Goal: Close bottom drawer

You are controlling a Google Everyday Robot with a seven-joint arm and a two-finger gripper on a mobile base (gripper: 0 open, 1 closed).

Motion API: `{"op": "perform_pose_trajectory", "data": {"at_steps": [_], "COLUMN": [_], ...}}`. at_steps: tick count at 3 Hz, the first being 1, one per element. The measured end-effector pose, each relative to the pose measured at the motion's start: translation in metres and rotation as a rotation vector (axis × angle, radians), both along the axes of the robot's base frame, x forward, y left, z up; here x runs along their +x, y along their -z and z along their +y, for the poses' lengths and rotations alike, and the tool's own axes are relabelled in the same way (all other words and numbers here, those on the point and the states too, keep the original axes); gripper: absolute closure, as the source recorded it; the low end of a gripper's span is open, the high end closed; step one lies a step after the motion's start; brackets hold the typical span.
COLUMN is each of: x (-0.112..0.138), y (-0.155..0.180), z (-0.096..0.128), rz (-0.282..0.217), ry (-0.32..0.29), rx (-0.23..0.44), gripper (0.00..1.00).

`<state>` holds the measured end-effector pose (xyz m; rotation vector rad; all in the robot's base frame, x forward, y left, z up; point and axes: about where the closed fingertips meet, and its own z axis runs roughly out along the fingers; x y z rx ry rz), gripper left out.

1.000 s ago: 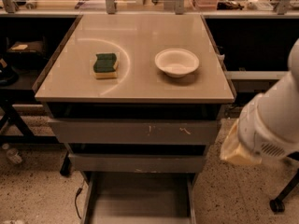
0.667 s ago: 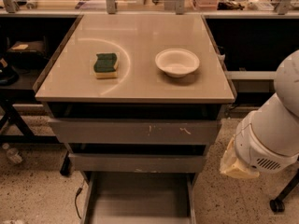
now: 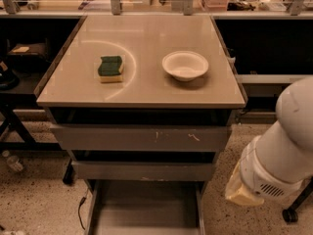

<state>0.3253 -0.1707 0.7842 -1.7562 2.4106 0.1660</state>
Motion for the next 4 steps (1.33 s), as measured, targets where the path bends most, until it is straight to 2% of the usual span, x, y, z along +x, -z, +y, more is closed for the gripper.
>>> {"op": "perform_pose_trajectory", "data": {"at_steps": [1,3,4], "x": [-0.029,-0.077,-0.077], "y": [0.075,0.198,0.198], "z": [0.015,0.03,0.03], "rz": [0.129,0.334,0.332], "ry": [0.029,0.088,0.088], "rx": [0.031,0.049,0.049], "gripper": [1.0,1.0,1.0]}}
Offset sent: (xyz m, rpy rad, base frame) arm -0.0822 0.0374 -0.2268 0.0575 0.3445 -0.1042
